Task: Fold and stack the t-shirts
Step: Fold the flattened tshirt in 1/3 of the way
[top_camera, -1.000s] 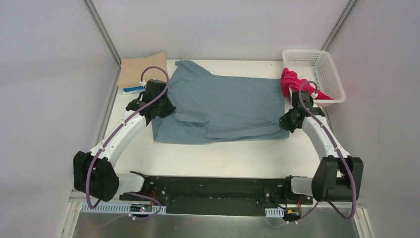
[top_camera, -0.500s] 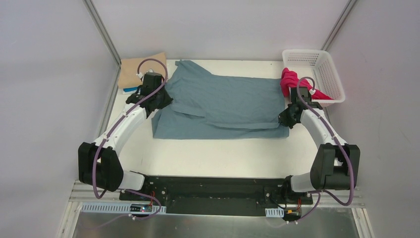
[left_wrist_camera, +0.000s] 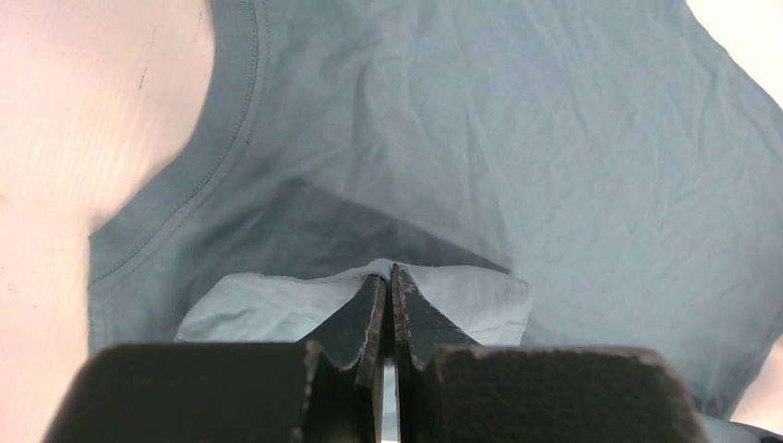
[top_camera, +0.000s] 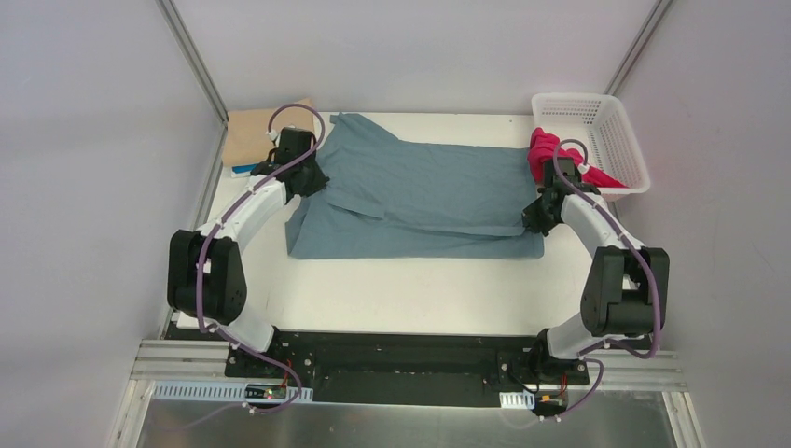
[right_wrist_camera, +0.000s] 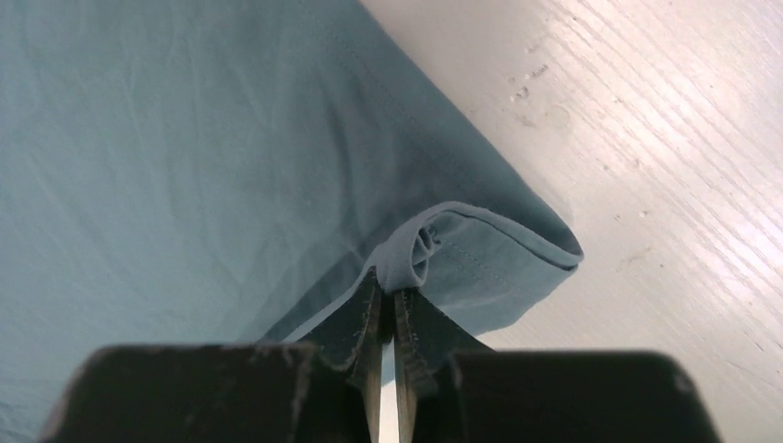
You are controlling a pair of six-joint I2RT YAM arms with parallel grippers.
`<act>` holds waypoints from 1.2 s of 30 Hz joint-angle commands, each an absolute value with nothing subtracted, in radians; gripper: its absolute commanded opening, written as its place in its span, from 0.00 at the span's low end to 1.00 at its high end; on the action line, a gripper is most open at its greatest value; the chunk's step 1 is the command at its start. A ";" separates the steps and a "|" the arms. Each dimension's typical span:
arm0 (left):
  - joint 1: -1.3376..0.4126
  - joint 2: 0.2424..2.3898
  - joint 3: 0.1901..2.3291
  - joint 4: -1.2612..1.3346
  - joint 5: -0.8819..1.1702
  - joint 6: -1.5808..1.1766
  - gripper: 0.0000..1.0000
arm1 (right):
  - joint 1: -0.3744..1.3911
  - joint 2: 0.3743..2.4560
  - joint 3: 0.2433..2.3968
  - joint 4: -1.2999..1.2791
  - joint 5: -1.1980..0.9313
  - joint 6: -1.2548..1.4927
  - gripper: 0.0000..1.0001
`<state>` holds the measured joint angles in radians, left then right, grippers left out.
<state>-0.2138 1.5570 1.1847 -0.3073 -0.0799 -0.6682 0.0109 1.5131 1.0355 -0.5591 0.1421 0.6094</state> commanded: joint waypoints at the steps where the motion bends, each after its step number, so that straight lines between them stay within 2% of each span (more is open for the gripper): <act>1: -0.197 1.605 1.249 -0.266 -0.084 -0.642 0.00 | 0.004 1.557 1.092 -0.519 0.180 0.615 0.08; 5: -0.180 1.668 1.283 -0.265 -0.100 -0.659 0.00 | 0.004 1.601 1.110 -0.488 0.232 0.617 0.11; 6: -0.175 1.684 1.293 -0.265 -0.109 -0.662 0.03 | 0.005 1.615 1.123 -0.489 0.246 0.617 0.13; 8: -0.166 1.714 1.319 -0.272 -0.117 -0.663 0.21 | 0.004 1.625 1.139 -0.489 0.265 0.618 0.25; 10: -0.157 1.731 1.345 -0.275 -0.107 -0.655 0.46 | 0.003 1.614 1.142 -0.490 0.270 0.617 0.52; 11: -0.156 1.734 1.366 -0.283 -0.112 -0.649 0.63 | 0.004 1.600 1.137 -0.486 0.269 0.618 0.62; 13: -0.155 1.723 1.392 -0.303 -0.105 -0.634 0.85 | 0.004 1.562 1.118 -0.473 0.256 0.597 0.69; 15: -0.155 1.694 1.386 -0.313 -0.088 -0.634 0.98 | 0.004 1.506 1.084 -0.460 0.239 0.581 0.73; 18: -0.155 1.636 1.336 -0.322 -0.053 -0.641 0.99 | 0.025 1.420 1.015 -0.423 0.182 0.554 0.79; 24: -0.163 1.517 1.157 -0.320 0.122 -0.676 0.99 | 0.121 1.336 0.902 -0.368 0.087 0.482 0.99; 31: -0.198 1.511 0.982 -0.267 0.224 -0.678 0.99 | 0.187 1.458 0.911 -0.294 0.046 0.464 1.00; 36: -0.197 1.565 0.932 -0.256 0.184 -0.679 0.99 | 0.188 1.575 0.996 -0.231 0.081 0.440 1.00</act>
<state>-0.1974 1.5379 0.9592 -0.2882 0.1829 -0.6689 0.1841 1.5085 0.9115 -0.3172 0.0624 0.4763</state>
